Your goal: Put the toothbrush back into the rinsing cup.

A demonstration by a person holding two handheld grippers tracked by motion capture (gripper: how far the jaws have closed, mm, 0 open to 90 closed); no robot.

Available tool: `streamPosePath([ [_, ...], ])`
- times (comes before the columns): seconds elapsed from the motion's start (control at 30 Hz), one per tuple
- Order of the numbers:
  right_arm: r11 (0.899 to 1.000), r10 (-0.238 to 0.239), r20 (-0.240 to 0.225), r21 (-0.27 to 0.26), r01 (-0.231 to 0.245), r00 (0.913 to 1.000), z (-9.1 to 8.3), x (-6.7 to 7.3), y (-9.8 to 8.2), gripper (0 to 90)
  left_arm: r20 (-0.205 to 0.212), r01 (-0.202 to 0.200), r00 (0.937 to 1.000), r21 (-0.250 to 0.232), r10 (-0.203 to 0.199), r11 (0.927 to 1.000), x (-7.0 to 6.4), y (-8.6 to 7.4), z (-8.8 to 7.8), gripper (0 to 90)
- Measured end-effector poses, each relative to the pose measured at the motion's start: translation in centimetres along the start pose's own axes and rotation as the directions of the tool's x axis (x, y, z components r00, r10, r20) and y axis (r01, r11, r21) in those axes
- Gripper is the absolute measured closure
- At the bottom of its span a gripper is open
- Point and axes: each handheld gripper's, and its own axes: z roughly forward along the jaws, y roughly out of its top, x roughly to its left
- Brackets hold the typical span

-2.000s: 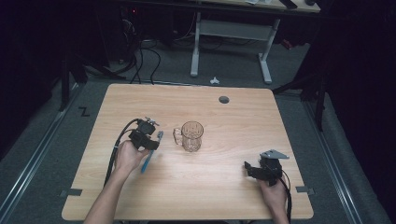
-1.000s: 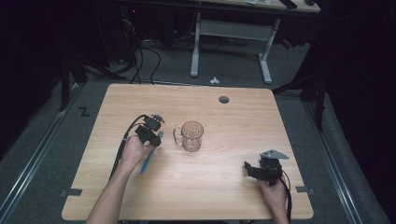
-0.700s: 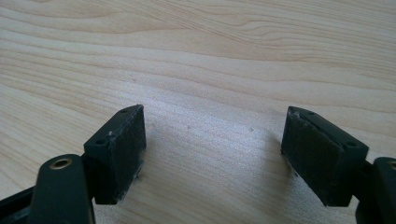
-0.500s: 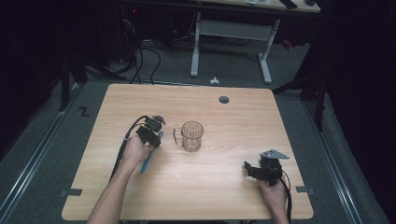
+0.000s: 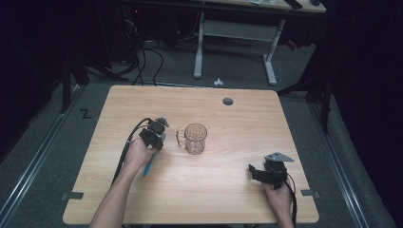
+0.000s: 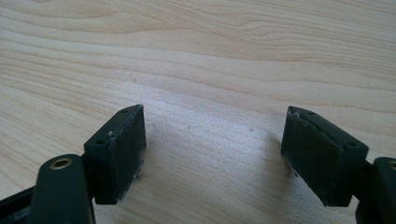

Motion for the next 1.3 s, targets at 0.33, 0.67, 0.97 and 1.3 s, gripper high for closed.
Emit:
streamPosePath([
  [0.33, 1.000, 0.000, 0.000, 0.000, 0.000, 1.0000, 0.0, 0.0, 0.0, 22.1, 0.015, 0.012, 0.9998, -0.001, -0.012, 0.9999, 0.2, 0.0, 0.0, 79.4],
  [0.67, 1.000, 0.000, 0.000, 0.000, 0.000, 1.0000, 0.0, 0.0, 0.0, 22.1, 0.017, 0.017, 0.9997, -0.029, -0.016, 0.9995, 0.2, -0.1, -0.5, 79.7],
  [0.97, 1.000, 0.000, 0.000, 0.000, 0.000, 1.0000, 0.0, 0.0, 0.0, 22.1, 0.018, 0.021, 0.9996, -0.061, -0.020, 0.9979, 0.3, -0.3, -1.6, 79.8],
  [1.3, 1.000, 0.000, 0.000, 0.000, 0.000, 1.0000, 0.0, 0.0, 0.0, 22.1, 0.014, 0.006, 0.9999, -0.092, -0.004, 0.9957, 0.0, -0.4, -3.0, 79.8],
])
